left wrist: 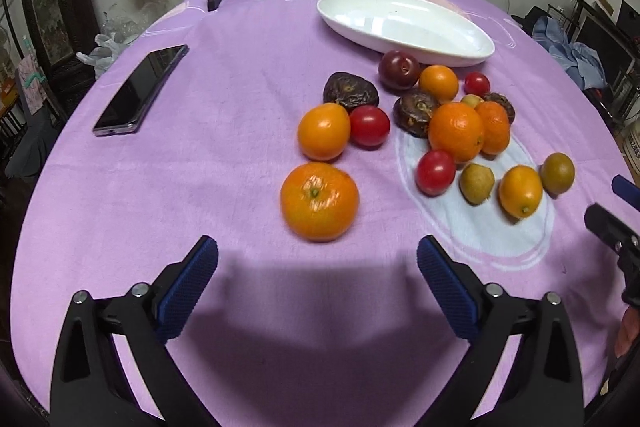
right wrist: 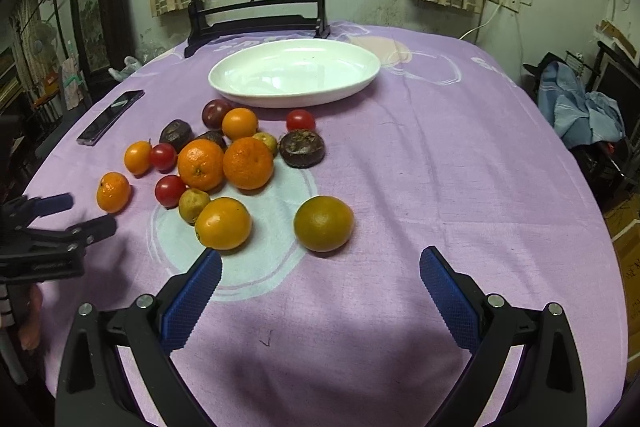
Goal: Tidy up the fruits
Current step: 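Grasp a tangerine with the left tool while the right tool grasps a kumquat, place both on plate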
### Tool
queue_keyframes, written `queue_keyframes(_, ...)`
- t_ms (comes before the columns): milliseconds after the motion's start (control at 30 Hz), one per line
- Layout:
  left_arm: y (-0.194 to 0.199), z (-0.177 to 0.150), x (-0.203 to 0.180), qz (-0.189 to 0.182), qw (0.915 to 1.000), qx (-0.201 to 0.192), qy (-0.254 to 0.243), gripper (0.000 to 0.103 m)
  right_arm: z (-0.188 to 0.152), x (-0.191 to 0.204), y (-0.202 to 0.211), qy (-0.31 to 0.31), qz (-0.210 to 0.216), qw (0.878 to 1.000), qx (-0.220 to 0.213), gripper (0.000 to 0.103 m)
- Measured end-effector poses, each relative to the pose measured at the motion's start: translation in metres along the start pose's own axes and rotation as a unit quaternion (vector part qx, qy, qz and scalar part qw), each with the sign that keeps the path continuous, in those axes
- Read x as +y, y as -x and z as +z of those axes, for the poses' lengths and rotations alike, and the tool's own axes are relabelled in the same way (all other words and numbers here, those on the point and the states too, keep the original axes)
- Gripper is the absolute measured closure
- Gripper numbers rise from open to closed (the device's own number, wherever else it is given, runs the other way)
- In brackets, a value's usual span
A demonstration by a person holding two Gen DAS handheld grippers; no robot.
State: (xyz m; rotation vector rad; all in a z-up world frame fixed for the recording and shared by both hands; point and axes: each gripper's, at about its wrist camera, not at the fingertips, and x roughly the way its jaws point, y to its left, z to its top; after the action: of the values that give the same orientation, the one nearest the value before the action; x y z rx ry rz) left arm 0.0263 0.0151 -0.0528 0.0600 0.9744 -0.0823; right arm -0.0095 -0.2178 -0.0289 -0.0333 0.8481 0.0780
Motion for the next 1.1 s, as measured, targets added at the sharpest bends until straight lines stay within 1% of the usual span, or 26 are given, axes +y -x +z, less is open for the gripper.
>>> queue_keyframes(67, -0.009, 0.005, -0.002, -0.011, 0.9999, 0.011, -0.003, 0.031, 0.0, 0.0, -0.002, 0.006, -0.001, 1.0, 0.004, 0.003)
queue_keyframes(100, -0.014, 0.007, -0.003, -0.022, 0.9996, 0.018, -0.003, 0.036, -0.001, -0.001, -0.002, 0.011, -0.006, 1.0, 0.004, 0.003)
queue_keyframes(133, -0.02, 0.01, -0.003, -0.026, 0.9993, 0.025, -0.002, 0.044, -0.001, -0.001, -0.002, 0.015, -0.008, 1.0, 0.005, 0.003)
queue_keyframes(200, -0.022, 0.013, -0.009, 0.001, 0.9997, 0.015, -0.019, 0.055, -0.002, -0.003, -0.003, 0.024, -0.01, 1.0, 0.009, 0.003)
queue_keyframes(233, -0.023, 0.014, -0.009, -0.004, 0.9997, 0.013, -0.023, 0.061, -0.002, -0.005, -0.004, 0.03, -0.01, 0.999, 0.012, 0.003)
queue_keyframes(267, -0.023, 0.016, -0.01, -0.012, 0.9996, 0.014, -0.024, 0.061, -0.002, -0.007, -0.007, 0.034, -0.012, 0.999, 0.015, 0.003)
queue_keyframes(300, -0.023, 0.016, -0.01, -0.012, 0.9995, 0.014, -0.024, 0.061, -0.002, -0.008, -0.01, 0.036, -0.016, 0.999, 0.018, 0.003)
queue_keyframes(367, -0.023, 0.017, -0.009, -0.018, 0.9995, 0.014, -0.021, 0.062, 0.003, -0.016, -0.019, 0.036, -0.035, 0.998, 0.028, 0.003)
queue_keyframes(433, -0.021, 0.017, -0.005, -0.029, 0.9994, 0.015, -0.014, 0.062, 0.008, -0.02, -0.029, 0.04, -0.037, 0.998, 0.037, 0.003)
queue_keyframes(467, -0.02, 0.017, -0.004, -0.033, 0.9993, 0.014, -0.011, 0.062, 0.011, -0.02, -0.034, 0.043, -0.038, 0.997, 0.044, 0.005)
queue_keyframes(533, -0.019, 0.018, -0.002, -0.032, 0.9993, 0.011, -0.013, 0.062, 0.016, -0.018, -0.043, 0.052, -0.03, 0.996, 0.059, 0.017)
queue_keyframes(600, -0.019, 0.016, -0.001, -0.03, 0.9994, 0.011, -0.013, 0.062, 0.018, -0.015, -0.05, 0.058, -0.016, 0.996, 0.068, 0.02)
queue_keyframes(633, -0.019, 0.017, -0.001, -0.033, 0.9993, 0.014, -0.012, 0.062, 0.019, -0.011, -0.055, 0.065, -0.014, 0.995, 0.075, 0.025)
queue_keyframes(667, -0.02, 0.017, -0.001, -0.034, 0.9992, 0.016, -0.011, 0.062, 0.019, -0.008, -0.059, 0.07, -0.011, 0.995, 0.075, 0.028)
queue_keyframes(700, -0.02, 0.017, 0.0, -0.034, 0.9992, 0.016, -0.012, 0.062, 0.019, -0.006, -0.063, 0.071, -0.006, 0.994, 0.081, 0.035)
queue_keyframes(767, -0.02, 0.017, -0.003, -0.034, 0.9992, 0.016, -0.016, 0.062, 0.021, -0.006, -0.067, 0.059, 0.011, 0.995, 0.079, 0.041)
queue_keyframes(833, -0.021, 0.018, -0.005, -0.036, 0.999, 0.018, -0.018, 0.062, 0.025, -0.005, -0.067, 0.057, 0.025, 0.995, 0.075, 0.06)
queue_keyframes(967, -0.018, 0.021, -0.007, -0.033, 0.9991, 0.015, -0.021, 0.062, 0.024, -0.005, -0.064, 0.056, 0.024, 0.995, 0.081, 0.061)
queue_keyframes(1100, -0.002, 0.03, -0.006, -0.028, 0.9992, -0.001, -0.029, 0.062, 0.028, -0.017, -0.049, 0.033, 0.043, 0.996, 0.066, 0.061)
